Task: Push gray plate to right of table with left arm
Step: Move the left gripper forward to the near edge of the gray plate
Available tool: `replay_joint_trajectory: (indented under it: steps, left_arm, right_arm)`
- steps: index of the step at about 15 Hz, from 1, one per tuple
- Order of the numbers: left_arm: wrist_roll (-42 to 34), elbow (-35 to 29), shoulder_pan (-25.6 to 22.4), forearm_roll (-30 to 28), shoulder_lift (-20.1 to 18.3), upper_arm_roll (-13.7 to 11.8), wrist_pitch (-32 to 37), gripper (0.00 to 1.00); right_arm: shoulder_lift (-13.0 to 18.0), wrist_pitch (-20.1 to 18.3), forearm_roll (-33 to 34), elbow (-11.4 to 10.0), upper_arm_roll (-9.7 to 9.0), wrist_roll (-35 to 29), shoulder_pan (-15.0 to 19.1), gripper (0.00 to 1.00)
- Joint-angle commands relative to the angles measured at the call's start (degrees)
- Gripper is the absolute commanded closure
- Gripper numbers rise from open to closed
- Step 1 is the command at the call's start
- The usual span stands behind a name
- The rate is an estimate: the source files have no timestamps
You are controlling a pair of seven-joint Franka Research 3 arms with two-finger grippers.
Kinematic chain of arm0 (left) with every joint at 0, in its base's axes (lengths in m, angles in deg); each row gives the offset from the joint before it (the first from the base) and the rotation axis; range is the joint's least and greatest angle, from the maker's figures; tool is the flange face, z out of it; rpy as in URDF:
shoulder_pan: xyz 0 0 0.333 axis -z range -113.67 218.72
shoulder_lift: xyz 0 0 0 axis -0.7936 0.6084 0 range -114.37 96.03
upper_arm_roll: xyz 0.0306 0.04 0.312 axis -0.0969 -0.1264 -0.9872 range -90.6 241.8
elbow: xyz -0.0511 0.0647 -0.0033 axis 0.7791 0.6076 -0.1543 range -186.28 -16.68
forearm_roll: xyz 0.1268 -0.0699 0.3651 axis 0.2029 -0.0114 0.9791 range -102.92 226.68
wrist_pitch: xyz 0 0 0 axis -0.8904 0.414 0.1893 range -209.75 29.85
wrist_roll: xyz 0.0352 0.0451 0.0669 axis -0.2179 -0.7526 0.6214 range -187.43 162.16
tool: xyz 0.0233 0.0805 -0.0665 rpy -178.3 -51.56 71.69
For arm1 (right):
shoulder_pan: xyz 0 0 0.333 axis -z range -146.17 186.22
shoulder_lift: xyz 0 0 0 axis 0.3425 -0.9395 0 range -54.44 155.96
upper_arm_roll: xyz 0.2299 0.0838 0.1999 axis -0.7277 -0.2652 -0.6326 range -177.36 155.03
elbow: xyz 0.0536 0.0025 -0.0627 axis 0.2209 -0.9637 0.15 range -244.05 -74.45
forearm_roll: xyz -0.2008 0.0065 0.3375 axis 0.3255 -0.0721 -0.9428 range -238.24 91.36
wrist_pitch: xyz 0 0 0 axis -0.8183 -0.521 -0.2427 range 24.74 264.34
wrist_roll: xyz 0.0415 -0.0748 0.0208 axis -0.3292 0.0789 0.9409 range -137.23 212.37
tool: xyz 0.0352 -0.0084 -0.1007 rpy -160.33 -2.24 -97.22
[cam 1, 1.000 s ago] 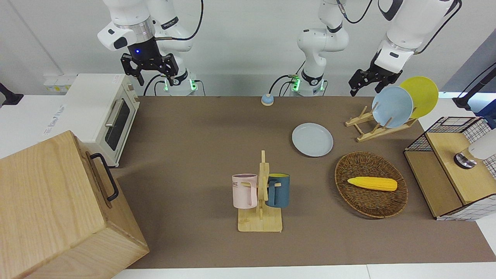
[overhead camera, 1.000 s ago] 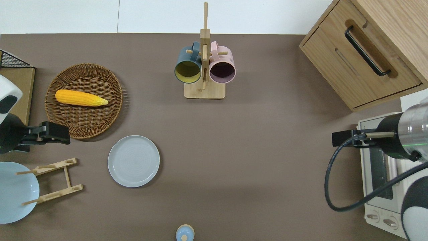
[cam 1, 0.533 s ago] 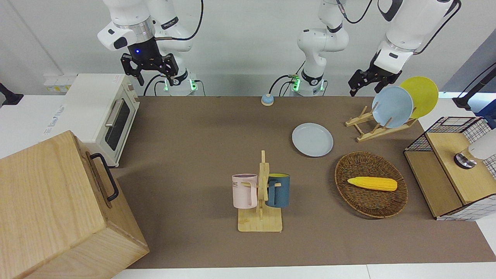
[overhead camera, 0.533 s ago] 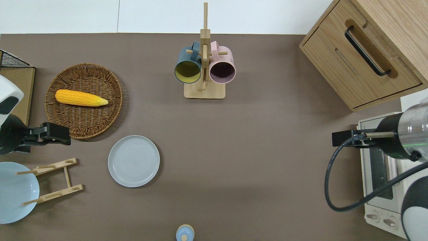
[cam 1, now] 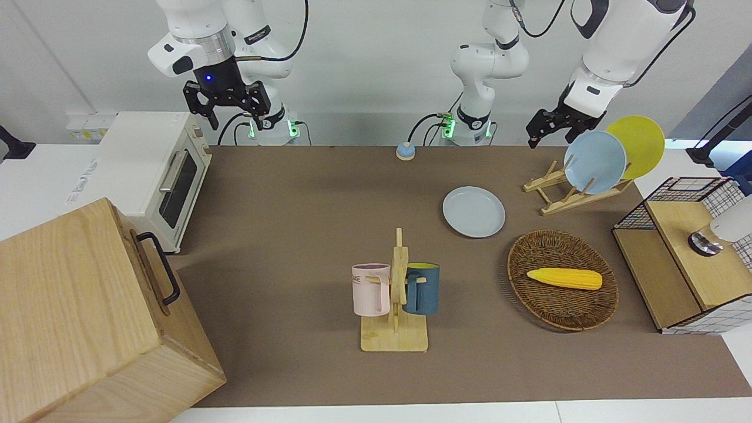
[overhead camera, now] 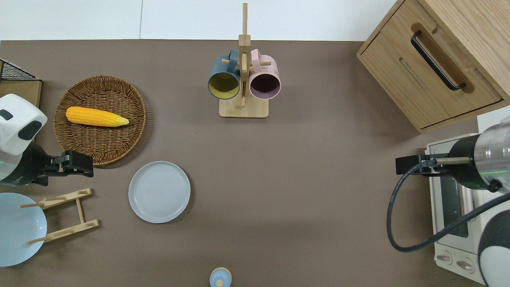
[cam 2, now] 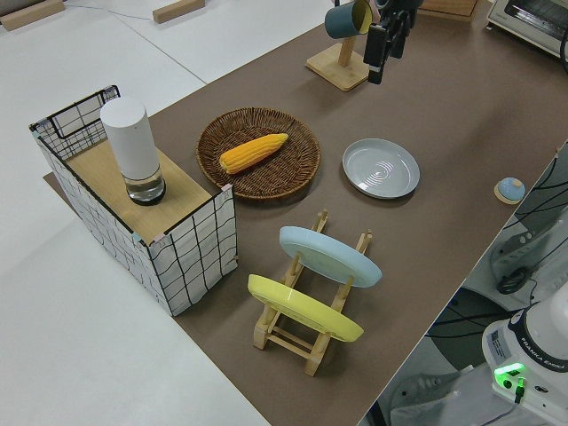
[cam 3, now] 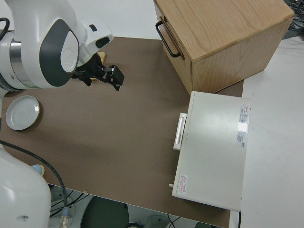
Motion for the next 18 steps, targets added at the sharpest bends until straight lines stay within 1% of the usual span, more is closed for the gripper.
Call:
replay_joint_trajectory:
  steps: [1,3,6,9,16,18]
  left_arm:
    - [0.0,-6.6,0.0,0.9,-0.9,-1.6,-4.9,0.01]
    - [-0.4,-10.6,0.0,0.8,-1.0,-2.5,-9.4,0.01]
    - [-0.4,-13.6,0.0,0.8,-1.1,-2.4,-11.5,0.01]
    - [-0.4,-18.8,0.0,0.5,-1.0,-2.3,-17.8,0.01]
    - [-0.6,-27.3,-0.5,-0.5,-1.0,-2.3,-24.1,0.02]
    - [-0.6,-30.3,-0.9,-2.2,-0.9,-2.3,-27.3,0.02]
  right_arm:
    - [1.6,0.0,-1.2,-1.6,-0.83,-0.6,1.4,0.005]
    - [1.6,0.0,-1.2,-1.6,-0.83,-0.6,1.4,0.005]
    - [1.6,0.0,-1.2,-1.6,-0.83,-0.6,1.4,0.005]
    - [1.6,0.0,-1.2,-1.6,-0.83,-0.6,1.4,0.005]
    - [1.6,0.0,-1.2,-1.6,-0.83,-0.6,1.4,0.005]
    - [1.6,0.0,-1.2,-1.6,-0.83,-0.6,1.4,0.005]
